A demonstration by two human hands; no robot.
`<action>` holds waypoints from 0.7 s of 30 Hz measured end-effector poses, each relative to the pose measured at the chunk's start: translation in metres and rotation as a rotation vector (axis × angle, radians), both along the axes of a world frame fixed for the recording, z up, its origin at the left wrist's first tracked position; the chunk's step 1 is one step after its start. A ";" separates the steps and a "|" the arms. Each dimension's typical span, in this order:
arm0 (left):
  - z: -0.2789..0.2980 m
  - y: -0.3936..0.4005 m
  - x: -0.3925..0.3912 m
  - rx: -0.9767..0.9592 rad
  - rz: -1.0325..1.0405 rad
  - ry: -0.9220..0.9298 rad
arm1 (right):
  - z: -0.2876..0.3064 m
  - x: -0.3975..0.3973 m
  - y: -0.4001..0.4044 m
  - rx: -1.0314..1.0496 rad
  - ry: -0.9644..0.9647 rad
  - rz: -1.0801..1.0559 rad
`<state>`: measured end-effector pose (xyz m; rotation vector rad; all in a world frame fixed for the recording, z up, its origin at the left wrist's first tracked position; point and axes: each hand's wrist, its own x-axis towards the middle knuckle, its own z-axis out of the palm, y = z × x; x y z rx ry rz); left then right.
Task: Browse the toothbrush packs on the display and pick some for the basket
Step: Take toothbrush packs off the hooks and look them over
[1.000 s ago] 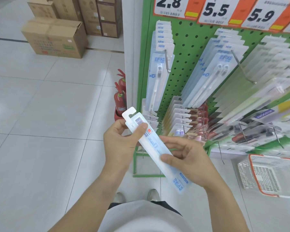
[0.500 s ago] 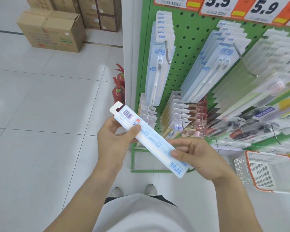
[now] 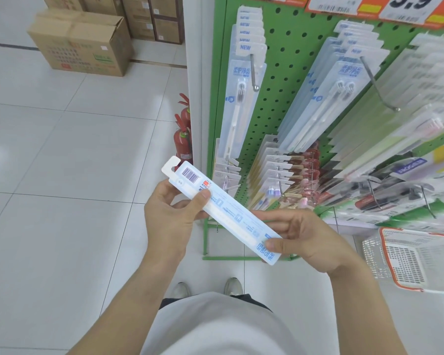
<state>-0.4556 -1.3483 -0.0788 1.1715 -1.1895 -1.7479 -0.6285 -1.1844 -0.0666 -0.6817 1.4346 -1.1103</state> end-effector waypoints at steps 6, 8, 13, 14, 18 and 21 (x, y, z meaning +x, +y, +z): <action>0.002 -0.001 -0.004 -0.009 0.041 -0.011 | -0.010 0.006 -0.007 0.046 0.042 -0.253; 0.003 -0.003 -0.004 -0.006 0.063 -0.017 | -0.010 0.003 -0.009 0.014 0.065 -0.276; 0.006 -0.007 -0.004 -0.012 0.060 0.002 | -0.002 -0.002 -0.014 -0.124 0.071 -0.191; 0.006 -0.007 -0.004 -0.017 0.057 0.008 | -0.001 -0.001 -0.016 -0.137 0.087 -0.147; 0.009 -0.012 -0.004 -0.055 0.010 -0.004 | -0.008 0.006 -0.022 -0.159 0.229 -0.055; 0.011 -0.015 -0.004 -0.066 0.012 -0.017 | -0.019 0.009 -0.026 -0.116 0.337 -0.085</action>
